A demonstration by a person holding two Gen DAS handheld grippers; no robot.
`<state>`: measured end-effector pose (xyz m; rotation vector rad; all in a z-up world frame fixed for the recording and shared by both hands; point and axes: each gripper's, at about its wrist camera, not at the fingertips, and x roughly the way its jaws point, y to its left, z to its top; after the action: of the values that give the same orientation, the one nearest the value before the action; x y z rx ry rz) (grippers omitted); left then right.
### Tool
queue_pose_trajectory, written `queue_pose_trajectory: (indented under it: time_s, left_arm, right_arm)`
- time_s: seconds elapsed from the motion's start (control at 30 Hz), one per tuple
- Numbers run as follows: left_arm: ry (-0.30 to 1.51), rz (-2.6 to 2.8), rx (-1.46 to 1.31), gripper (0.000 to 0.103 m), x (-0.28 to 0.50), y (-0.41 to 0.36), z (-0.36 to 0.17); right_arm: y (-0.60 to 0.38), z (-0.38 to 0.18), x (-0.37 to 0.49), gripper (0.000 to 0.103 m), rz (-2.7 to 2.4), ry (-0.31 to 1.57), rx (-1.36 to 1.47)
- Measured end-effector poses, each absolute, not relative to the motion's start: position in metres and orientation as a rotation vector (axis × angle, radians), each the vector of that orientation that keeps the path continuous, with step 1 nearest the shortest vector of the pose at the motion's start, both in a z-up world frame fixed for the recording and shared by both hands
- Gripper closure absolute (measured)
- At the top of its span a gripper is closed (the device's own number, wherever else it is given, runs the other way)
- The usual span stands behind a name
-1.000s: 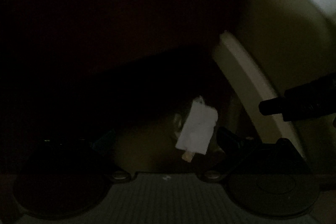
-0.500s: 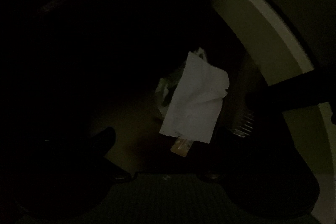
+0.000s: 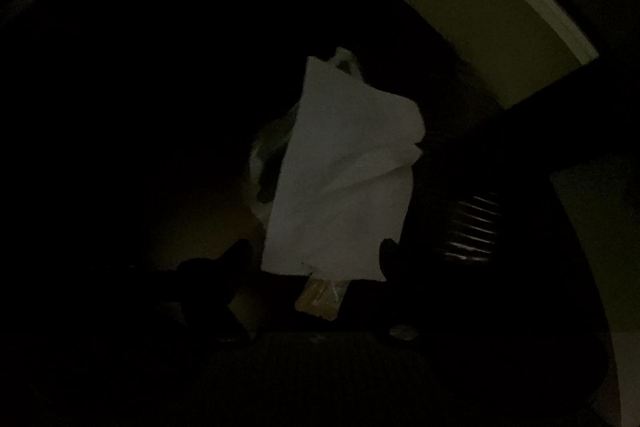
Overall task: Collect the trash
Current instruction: 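Grasp the white tissue with left tool while right tool grasps clear plastic tray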
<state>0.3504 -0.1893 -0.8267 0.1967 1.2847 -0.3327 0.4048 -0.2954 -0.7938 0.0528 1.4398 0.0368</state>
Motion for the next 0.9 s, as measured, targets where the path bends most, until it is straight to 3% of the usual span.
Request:
queue_pose_trajectory:
  time_s: [0.17, 0.23, 0.37, 0.43, 0.47, 0.5, 0.53, 0.6, 0.9]
  left_arm:
    - [1.29, -0.35, 0.228, 0.052, 0.352, -0.198, -0.834]
    - [1.299, -0.351, 0.231, 0.066, 0.353, -0.2, -0.836]
    - [1.301, -0.361, 0.222, 0.083, 0.352, -0.201, -0.834]
    - [1.29, -0.365, 0.233, 0.091, 0.35, -0.202, -0.832]
    - [1.285, -0.367, 0.237, 0.092, 0.348, -0.202, -0.831]
    - [1.283, -0.368, 0.236, 0.092, 0.348, -0.202, -0.83]
    - [1.281, -0.366, 0.237, 0.095, 0.347, -0.203, -0.83]
    - [1.269, -0.357, 0.237, 0.097, 0.342, -0.204, -0.831]
    - [1.242, -0.344, 0.209, 0.1, 0.329, -0.206, -0.809]
  right_arm:
    - [-0.296, -0.796, 0.404, 0.045, 0.025, 1.431, 0.035]
    - [-0.296, -0.798, 0.401, 0.046, 0.02, 1.431, 0.029]
    - [-0.294, -0.796, 0.397, 0.048, 0.004, 1.422, 0.015]
    - [-0.294, -0.795, 0.395, 0.058, -0.006, 1.418, -0.001]
    - [-0.292, -0.796, 0.394, 0.061, -0.013, 1.413, -0.011]
    - [-0.293, -0.796, 0.394, 0.071, -0.02, 1.413, -0.019]
    - [-0.294, -0.796, 0.393, 0.087, -0.026, 1.417, -0.021]
    - [-0.296, -0.796, 0.393, 0.101, -0.059, 1.419, -0.039]
    - [-0.296, -0.763, 0.371, 0.102, -0.072, 1.362, -0.102]
